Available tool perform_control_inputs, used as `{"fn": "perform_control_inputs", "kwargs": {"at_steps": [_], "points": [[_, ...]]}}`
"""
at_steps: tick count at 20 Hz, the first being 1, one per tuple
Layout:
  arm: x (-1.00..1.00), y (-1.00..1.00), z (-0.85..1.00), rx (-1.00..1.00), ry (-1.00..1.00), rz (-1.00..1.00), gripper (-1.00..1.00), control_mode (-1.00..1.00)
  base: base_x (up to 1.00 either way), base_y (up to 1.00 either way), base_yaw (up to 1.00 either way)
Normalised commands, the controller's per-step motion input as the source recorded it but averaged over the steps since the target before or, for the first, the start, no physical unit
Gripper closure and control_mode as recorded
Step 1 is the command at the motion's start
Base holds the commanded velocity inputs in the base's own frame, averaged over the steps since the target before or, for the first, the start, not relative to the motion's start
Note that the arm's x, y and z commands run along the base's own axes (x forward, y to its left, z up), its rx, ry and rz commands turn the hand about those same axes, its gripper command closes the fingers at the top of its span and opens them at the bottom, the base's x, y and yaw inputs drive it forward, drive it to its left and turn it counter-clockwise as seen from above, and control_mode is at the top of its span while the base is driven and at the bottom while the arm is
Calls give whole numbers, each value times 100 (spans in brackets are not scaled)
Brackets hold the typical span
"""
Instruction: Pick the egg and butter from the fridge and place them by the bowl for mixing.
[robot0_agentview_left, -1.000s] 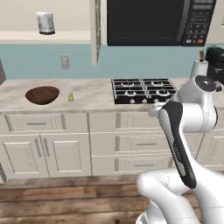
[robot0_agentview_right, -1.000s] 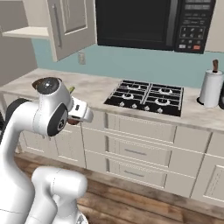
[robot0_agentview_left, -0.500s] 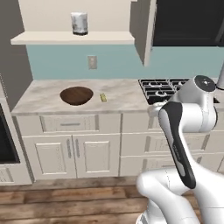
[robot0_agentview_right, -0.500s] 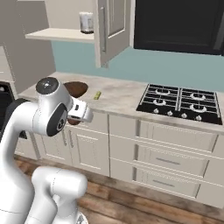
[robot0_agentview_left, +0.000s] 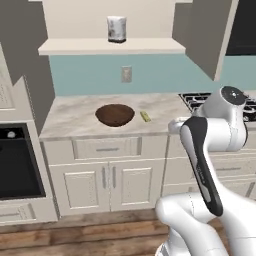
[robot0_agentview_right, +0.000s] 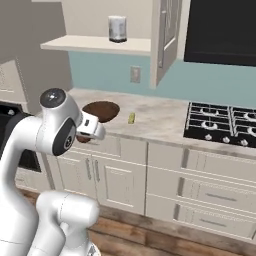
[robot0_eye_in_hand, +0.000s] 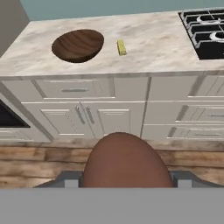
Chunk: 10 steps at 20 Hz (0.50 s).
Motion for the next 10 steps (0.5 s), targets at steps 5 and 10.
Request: {"fn": "perform_control_inputs", "kwargs": {"at_steps": [5,10], "points": [[0,0,0,0,0,0,100,100,65,51,-27],[0,0,0,0,0,0,100,100,76,30,-20]]}}
